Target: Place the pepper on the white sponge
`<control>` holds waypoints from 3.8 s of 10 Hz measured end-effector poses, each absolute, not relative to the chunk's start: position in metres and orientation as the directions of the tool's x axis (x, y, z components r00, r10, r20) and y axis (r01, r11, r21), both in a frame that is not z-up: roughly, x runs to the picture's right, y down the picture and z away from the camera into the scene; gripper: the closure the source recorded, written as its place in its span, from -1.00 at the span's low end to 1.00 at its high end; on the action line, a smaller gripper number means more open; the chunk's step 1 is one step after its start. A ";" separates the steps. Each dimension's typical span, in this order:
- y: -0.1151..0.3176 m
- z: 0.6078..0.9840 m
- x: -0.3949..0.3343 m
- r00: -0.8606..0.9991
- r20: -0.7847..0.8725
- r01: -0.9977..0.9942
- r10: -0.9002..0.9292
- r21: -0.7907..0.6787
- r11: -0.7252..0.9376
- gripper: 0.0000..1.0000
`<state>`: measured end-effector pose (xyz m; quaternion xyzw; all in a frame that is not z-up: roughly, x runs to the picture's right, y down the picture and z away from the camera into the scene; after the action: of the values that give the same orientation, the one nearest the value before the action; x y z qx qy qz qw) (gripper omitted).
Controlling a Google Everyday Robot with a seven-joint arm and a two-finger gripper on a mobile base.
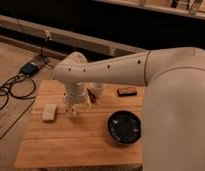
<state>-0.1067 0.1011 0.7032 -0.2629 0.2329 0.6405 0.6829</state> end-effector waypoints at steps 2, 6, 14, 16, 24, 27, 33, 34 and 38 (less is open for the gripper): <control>0.101 0.703 -0.107 0.071 -0.655 -0.997 0.752 -0.061 0.041 -0.30; 0.101 0.703 -0.107 0.071 -0.655 -0.997 0.752 -0.061 0.041 -0.30; 0.101 0.703 -0.107 0.071 -0.655 -0.997 0.752 -0.061 0.041 -0.30; 0.101 0.703 -0.107 0.071 -0.655 -0.997 0.752 -0.061 0.041 -0.30; 0.101 0.703 -0.107 0.071 -0.655 -0.997 0.752 -0.061 0.041 -0.30; 0.102 0.709 -0.100 0.096 -0.657 -0.995 0.747 -0.078 0.059 -0.30; 0.073 0.777 -0.028 0.345 -0.588 -0.938 0.732 -0.223 0.263 -0.30; 0.068 0.790 -0.021 0.405 -0.568 -0.914 0.716 -0.259 0.311 -0.30; 0.067 0.820 -0.023 0.528 -0.529 -0.849 0.664 -0.331 0.411 -0.30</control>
<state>-0.0231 0.0669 0.8196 -0.2896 0.1595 0.4589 0.8247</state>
